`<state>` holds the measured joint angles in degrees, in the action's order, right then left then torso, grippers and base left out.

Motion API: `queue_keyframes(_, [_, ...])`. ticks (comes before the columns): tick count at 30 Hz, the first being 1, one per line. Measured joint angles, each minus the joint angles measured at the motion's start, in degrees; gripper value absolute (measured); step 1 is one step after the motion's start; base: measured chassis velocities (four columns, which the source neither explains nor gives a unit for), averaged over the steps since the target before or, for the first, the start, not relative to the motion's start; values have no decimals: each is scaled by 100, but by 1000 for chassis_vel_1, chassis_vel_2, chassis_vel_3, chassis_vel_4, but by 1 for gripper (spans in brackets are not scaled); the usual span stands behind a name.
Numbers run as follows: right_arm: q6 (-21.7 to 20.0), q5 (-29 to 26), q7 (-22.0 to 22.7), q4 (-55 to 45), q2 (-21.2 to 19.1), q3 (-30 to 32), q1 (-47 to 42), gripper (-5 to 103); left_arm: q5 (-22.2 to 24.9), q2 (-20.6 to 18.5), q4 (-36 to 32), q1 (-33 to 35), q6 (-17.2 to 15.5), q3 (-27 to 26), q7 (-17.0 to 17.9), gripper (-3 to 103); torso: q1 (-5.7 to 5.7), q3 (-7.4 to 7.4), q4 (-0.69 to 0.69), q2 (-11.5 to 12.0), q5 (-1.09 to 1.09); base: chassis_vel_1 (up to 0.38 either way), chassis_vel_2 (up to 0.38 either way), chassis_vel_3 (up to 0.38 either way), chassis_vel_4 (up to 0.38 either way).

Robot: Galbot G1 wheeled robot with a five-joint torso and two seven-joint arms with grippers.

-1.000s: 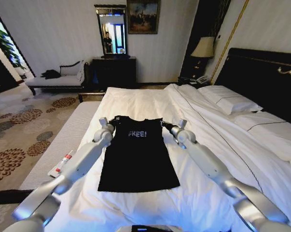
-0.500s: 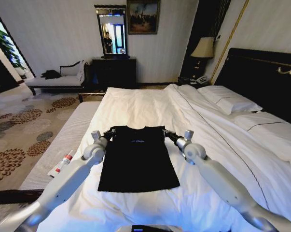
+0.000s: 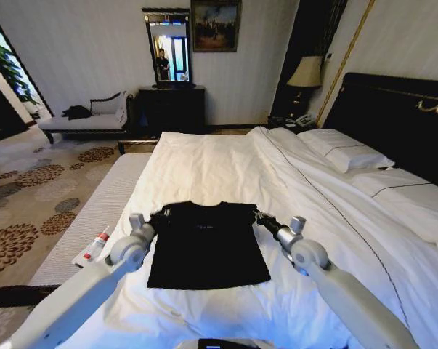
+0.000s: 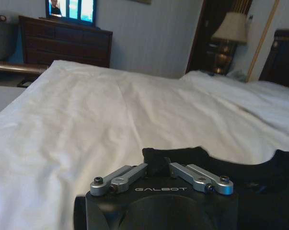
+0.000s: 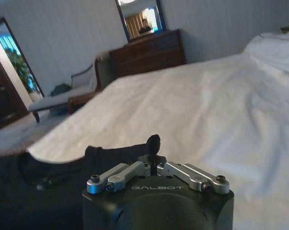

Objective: Fold the clothes on the bed.

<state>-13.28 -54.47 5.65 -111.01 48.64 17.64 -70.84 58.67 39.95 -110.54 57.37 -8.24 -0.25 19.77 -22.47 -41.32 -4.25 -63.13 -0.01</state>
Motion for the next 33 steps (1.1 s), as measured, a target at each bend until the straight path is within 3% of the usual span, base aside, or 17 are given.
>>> queue_keyframes(8, [114, 428, -102, -174, 206, 182, -721, 1, -314, -6, -161, 712, 90, -394, -114, 0, -1, 0, 5, 0, 1, 0, 0, 0, 0])
queue_keyframes(19, [194, 808, -216, -187, 328, 245, -1188, 1, -822, 7, -300, 1510, 200, -433, -239, 0, -1, 0, 5, 1, 0, 0, 0, 0, 0])
queue_keyframes(33, [328, 1341, -384, -57, 524, 214, -1543, 1, -1101, 38, -288, 2025, 270, -497, -289, 0, -1, -1, 4, 1, 0, 0, 0, 0, 0])
